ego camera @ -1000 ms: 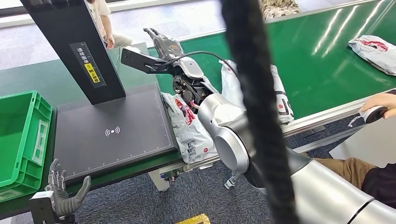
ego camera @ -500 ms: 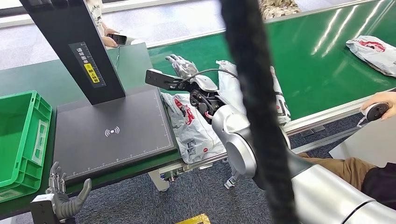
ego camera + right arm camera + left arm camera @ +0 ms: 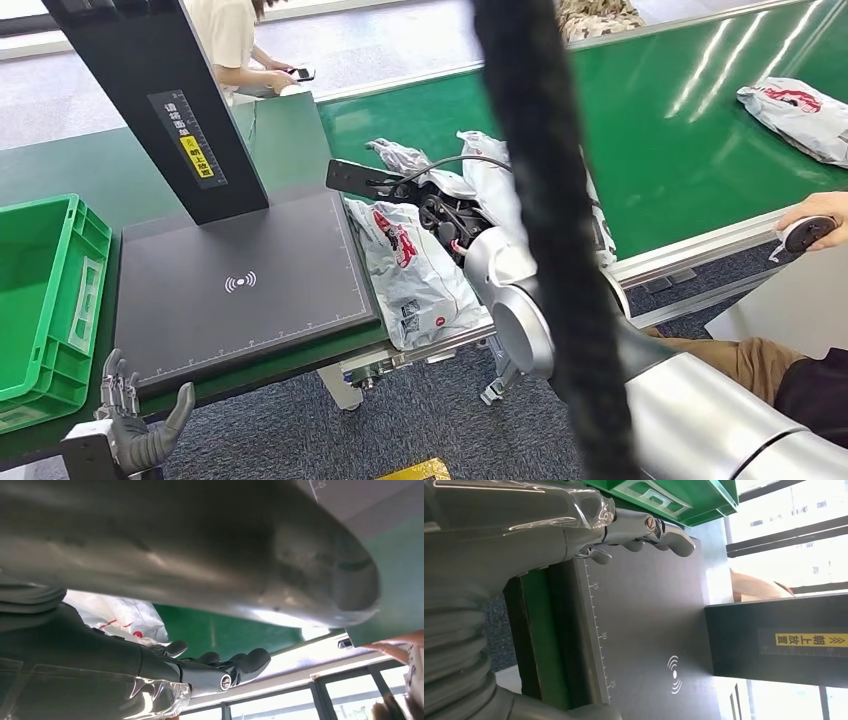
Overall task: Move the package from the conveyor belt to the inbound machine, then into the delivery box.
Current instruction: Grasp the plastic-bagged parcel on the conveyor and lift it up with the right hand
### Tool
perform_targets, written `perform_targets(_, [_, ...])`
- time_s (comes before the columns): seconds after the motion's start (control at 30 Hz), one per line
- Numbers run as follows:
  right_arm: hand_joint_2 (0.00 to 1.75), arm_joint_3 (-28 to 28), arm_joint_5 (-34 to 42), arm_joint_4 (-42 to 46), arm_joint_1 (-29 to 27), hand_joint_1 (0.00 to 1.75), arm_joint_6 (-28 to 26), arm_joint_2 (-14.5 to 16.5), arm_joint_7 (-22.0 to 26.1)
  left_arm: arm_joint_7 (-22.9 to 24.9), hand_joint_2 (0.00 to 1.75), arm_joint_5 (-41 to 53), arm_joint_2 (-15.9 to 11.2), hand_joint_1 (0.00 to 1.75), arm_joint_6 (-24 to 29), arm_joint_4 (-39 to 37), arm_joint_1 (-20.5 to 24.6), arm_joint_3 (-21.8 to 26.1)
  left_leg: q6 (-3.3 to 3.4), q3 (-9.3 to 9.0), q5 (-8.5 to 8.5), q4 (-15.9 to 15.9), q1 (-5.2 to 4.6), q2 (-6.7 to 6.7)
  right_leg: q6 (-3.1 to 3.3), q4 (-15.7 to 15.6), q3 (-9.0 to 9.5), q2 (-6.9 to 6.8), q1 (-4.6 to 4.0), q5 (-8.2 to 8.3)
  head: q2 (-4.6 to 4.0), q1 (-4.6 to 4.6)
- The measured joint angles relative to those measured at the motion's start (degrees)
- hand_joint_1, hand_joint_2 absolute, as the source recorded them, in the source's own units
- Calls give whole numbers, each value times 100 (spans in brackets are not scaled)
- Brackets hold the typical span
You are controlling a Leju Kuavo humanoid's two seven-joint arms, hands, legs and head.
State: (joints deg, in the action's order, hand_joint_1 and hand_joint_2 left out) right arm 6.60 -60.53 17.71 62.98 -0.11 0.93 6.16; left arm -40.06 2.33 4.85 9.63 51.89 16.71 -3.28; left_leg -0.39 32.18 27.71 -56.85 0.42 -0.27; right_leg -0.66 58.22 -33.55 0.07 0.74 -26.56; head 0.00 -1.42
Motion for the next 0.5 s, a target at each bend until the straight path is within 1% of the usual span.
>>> perform_targets(0.17, [0, 6, -64, -1, 6, 0, 36, -69, -35, 0, 175, 12, 15, 0, -2, 21, -5, 56, 0, 0, 0, 0, 0, 0, 0, 0, 0, 0, 0, 0, 0, 0])
perform_targets(0.3, [175, 9, -54, -1, 60, 0, 128, -145, -75, -1, 175, 36, 21, 0, -3, 22, -5, 95, 0, 0, 0, -1, 0, 0, 0, 0, 0, 0, 0, 0, 0, 0])
perform_targets(0.5, [175, 9, -35, -1, 251, 0, 240, -243, -179, 0, 175, 71, 29, 0, 10, 32, -8, 112, 0, 0, 0, -1, 0, 0, 0, 0, 0, 0, 0, 0, 0, 0])
